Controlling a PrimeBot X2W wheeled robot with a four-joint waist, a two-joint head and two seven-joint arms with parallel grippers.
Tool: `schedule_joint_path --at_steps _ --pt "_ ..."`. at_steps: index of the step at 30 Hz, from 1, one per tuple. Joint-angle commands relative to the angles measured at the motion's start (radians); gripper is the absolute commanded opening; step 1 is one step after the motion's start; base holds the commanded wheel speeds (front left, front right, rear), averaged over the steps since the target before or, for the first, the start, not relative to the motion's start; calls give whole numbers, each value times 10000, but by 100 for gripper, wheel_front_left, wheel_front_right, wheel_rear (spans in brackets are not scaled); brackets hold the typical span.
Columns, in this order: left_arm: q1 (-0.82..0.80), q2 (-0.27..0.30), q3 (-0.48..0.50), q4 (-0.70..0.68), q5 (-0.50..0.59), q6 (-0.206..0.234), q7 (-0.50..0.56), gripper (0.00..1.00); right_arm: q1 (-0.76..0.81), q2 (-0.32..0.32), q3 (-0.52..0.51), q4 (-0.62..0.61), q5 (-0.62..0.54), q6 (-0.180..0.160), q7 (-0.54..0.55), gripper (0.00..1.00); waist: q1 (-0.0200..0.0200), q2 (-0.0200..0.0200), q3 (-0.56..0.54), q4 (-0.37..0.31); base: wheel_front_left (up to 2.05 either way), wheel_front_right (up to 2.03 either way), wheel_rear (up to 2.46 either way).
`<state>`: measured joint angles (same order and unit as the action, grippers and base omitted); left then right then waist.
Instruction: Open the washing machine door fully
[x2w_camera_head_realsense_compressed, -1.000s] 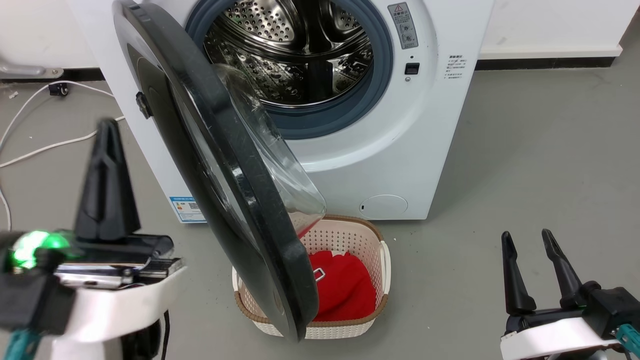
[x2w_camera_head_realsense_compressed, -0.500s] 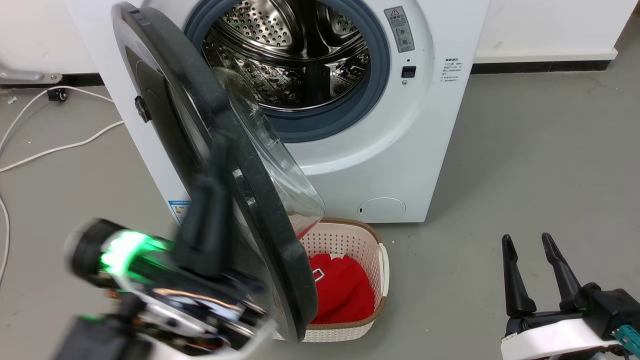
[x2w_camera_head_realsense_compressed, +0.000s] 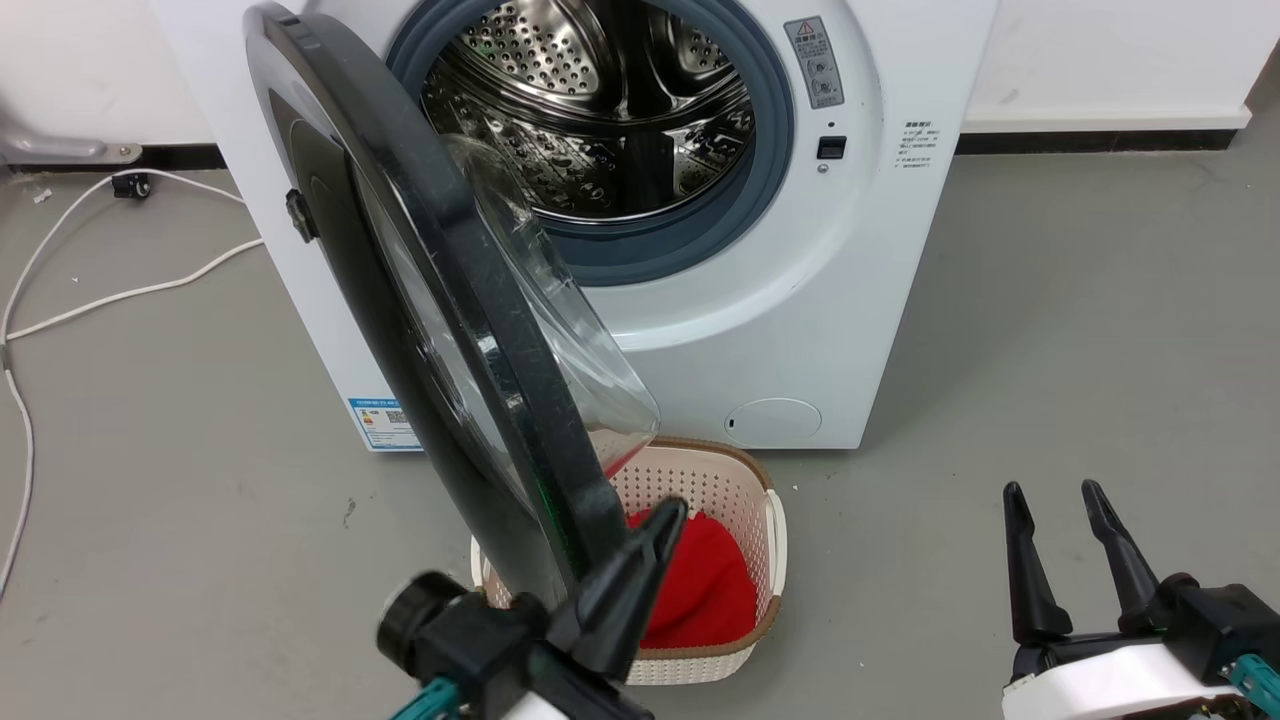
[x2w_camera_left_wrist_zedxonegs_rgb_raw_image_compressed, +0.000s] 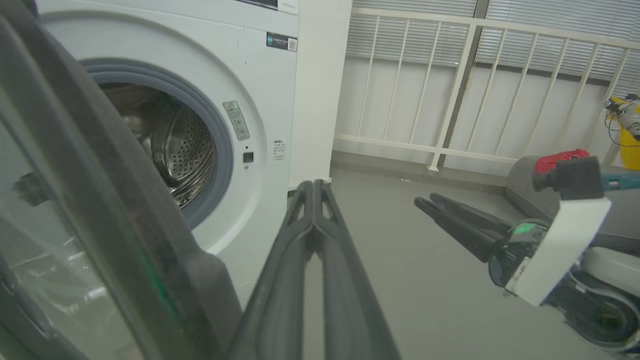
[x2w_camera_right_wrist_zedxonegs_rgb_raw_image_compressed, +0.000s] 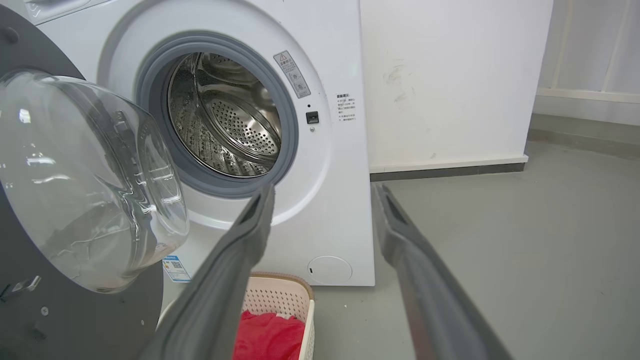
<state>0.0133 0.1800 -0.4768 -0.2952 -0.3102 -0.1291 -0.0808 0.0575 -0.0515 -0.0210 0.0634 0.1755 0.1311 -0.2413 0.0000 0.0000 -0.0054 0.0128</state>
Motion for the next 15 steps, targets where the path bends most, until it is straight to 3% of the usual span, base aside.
schedule_joint_path --at_steps 1,8,15 --pt "75 23 -49 136 -58 -25 132 0 36 26 -1 -24 54 -7 -3 100 0 0 9 0 0 0 0" --pt "-266 -76 -134 1207 -146 67 371 0 -123 26 125 37 212 -7 39 100 0 0 109 -78 0 0 0" --pt "-487 -246 199 2006 -280 499 475 0 -133 26 178 172 375 -7 68 100 0 0 139 -179 0 0 0"
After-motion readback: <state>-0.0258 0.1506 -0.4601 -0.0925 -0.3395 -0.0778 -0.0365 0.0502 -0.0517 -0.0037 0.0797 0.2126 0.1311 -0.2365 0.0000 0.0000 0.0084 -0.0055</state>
